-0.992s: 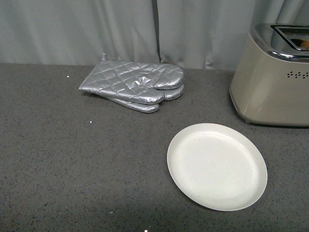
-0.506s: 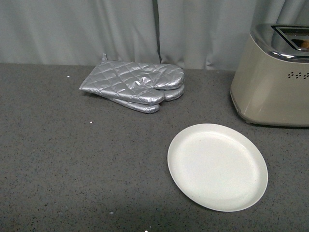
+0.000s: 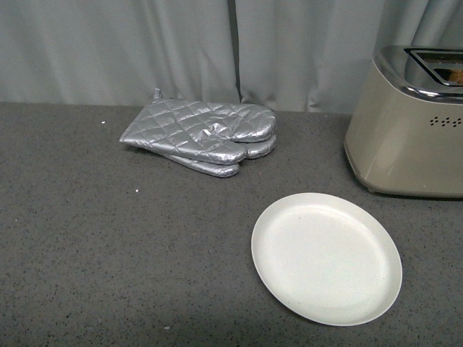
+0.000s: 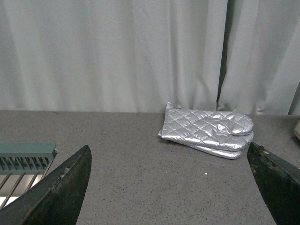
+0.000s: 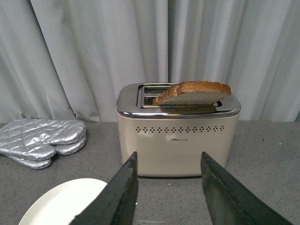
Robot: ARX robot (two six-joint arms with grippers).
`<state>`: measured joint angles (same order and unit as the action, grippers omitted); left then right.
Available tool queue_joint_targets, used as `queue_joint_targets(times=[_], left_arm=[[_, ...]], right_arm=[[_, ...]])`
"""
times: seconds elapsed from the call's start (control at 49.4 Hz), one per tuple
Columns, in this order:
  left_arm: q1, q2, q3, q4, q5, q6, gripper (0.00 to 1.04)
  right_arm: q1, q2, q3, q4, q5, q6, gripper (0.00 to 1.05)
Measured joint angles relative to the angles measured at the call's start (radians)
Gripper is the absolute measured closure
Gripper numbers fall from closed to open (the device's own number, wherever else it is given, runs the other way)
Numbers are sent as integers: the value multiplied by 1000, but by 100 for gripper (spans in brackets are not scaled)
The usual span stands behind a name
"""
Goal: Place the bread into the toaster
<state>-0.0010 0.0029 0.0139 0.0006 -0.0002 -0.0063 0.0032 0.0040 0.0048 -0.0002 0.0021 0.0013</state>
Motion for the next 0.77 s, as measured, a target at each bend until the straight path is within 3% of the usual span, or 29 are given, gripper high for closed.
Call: queue_joint_targets(times=[0.385, 0.769], left_arm=[[0, 0, 0, 0, 0, 0, 7], [0, 0, 0, 0, 0, 0, 7]], right_arm=[[-1, 0, 0, 0, 0, 1, 8], [-1, 0, 0, 0, 0, 1, 9]])
